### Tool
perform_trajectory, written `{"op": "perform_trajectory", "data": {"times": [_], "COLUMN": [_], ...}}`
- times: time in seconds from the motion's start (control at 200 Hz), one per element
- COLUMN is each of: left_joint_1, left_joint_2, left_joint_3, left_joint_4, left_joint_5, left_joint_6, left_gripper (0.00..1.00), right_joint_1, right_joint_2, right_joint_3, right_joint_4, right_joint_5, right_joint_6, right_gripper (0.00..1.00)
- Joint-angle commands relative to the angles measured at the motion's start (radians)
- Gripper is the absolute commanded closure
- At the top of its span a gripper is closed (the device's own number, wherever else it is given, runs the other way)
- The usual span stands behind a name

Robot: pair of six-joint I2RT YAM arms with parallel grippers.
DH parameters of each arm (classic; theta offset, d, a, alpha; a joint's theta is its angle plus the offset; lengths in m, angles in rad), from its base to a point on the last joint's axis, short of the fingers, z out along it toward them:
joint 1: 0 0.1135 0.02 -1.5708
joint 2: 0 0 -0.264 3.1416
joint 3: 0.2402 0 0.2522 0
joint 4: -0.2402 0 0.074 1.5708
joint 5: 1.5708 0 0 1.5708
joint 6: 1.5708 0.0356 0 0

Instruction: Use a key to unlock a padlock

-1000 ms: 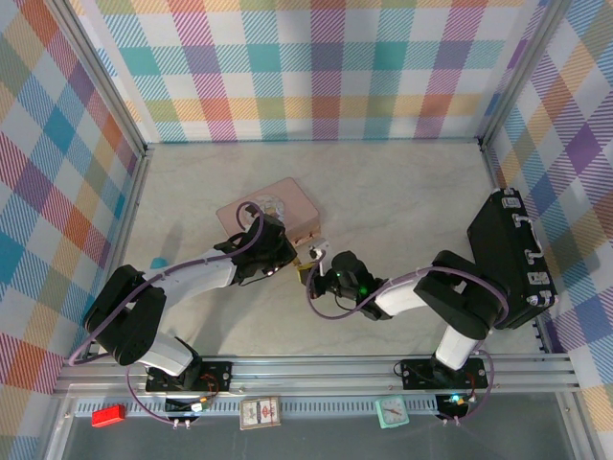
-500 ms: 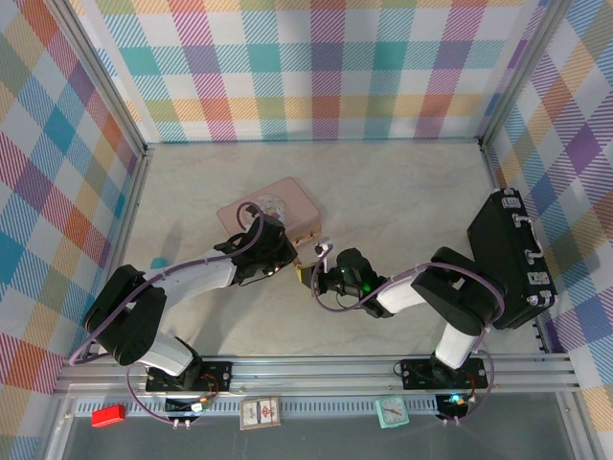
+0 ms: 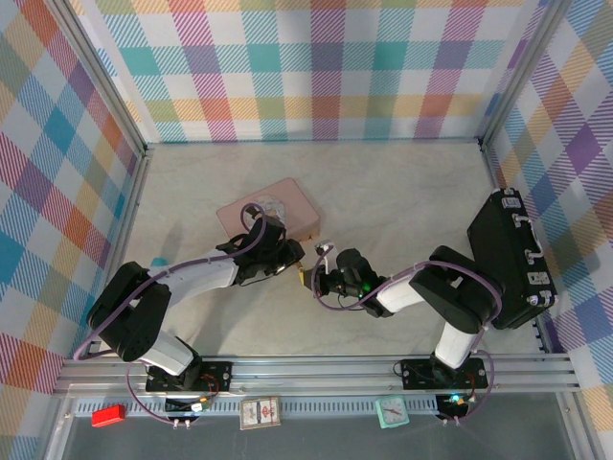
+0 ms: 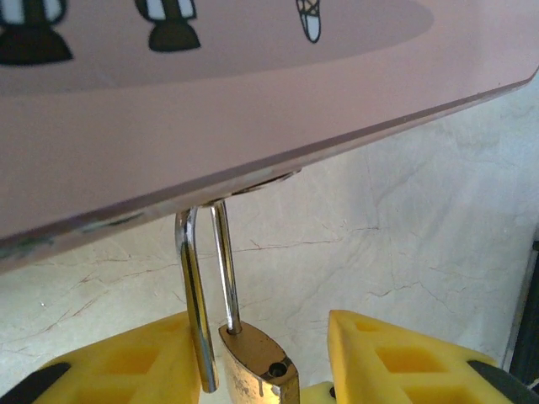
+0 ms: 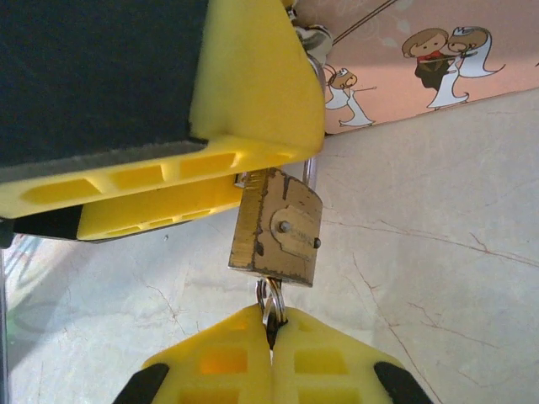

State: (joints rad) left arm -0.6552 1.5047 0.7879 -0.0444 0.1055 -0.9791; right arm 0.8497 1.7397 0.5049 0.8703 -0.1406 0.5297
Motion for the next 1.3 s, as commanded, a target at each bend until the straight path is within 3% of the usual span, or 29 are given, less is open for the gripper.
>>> {"op": "perform_trajectory", "data": {"times": [0.0,0.325,0.565,0.925,1.095,1.295], "left_joint_1": [0.012,0.054,0.073,0.092,0.092,0.107], "left_joint_2": [-0.008,-0.019,-0.051,-0.121,-0.227,-0.402], "left_joint_3": [-0.023,-0.065,-0.088,-0.092,-0.097,-0.089], "left_joint_4": [0.037,0.063,0.090,0.040,-0.022,-0.091], "left_joint_5": [0.013,0.008,0.008,-0.016,-0.082,-0.142], "left_joint_6": [0.002,0.005,0.027,0.081,0.135,0.243], "left_gripper": [0.57,0.55,0.55,0.54,0.56,0.51], "right_joint_1": [-0.007,-0.008,-0.027,-0.063,-0.105,-0.134], "right_joint_2": [0.010,0.031,0.066,0.049,0.018,0.024], "right_joint_3": [0.024,0.060,0.055,0.060,0.115,0.250], "right_joint_4": [0.023,-0.044,-0.026,-0.052,-0.148,-0.347], "right_joint_5": [-0.008,-0.007,-0.005,-0.038,-0.115,-0.188], "right_joint_6": [0.017,0.045,0.112,0.124,0.100,-0.007], "right_gripper": [1.00,1.00,0.81,0.70,0.65,0.63]}}
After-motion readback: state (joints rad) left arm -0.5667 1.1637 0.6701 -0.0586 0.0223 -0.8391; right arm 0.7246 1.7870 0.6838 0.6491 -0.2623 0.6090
